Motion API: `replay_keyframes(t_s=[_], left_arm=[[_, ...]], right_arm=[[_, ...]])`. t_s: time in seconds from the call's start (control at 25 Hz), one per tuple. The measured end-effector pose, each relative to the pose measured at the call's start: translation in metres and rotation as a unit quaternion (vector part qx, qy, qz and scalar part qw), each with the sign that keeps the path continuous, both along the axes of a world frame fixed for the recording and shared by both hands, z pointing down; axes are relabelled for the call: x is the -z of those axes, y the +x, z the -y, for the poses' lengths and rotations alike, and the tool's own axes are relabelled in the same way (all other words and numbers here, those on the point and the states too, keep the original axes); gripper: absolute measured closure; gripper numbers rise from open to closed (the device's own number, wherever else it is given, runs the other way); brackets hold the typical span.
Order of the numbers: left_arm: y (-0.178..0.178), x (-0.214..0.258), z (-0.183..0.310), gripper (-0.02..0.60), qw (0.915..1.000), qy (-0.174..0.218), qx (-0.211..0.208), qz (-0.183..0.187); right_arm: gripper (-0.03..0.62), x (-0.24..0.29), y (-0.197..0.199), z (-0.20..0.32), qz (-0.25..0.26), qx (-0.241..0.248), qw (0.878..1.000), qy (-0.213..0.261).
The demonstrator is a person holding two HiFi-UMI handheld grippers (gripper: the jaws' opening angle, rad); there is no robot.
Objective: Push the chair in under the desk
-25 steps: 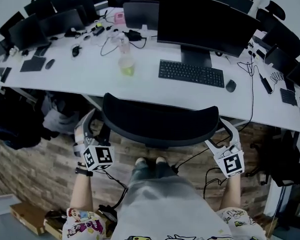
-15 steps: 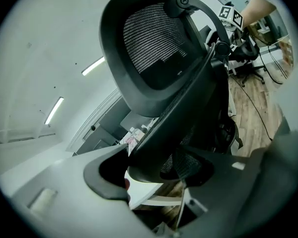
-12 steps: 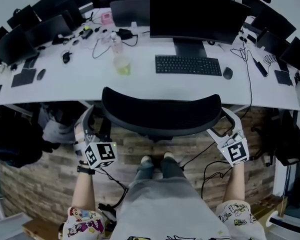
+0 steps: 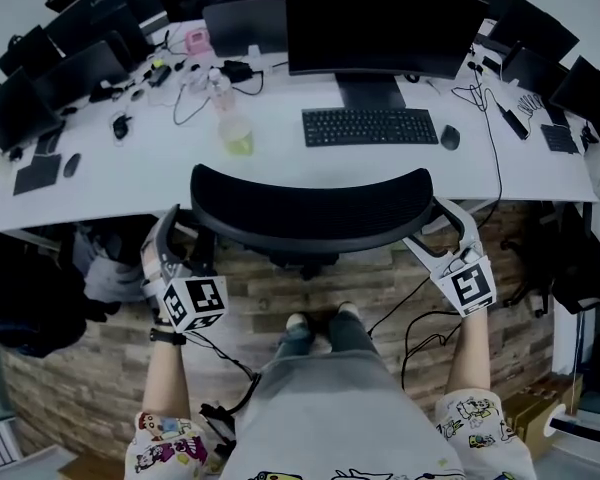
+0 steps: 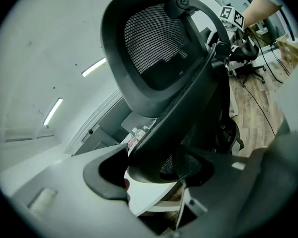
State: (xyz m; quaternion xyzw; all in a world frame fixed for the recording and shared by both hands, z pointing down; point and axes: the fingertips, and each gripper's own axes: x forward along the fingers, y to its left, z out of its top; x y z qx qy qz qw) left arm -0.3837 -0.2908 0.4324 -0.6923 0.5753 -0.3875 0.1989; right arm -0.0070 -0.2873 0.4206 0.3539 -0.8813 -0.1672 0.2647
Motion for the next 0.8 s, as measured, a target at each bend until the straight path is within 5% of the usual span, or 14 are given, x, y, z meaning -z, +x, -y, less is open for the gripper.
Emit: replay_keyframes(t_s=[0.8], left_arm=[[-0.003, 0.001, 0.016, 0.296, 0.9999, 0.013, 0.003, -0.003]], right_arm=[[0.251, 0.001, -0.004, 0.019, 0.01, 0.014, 1.0, 0.009]])
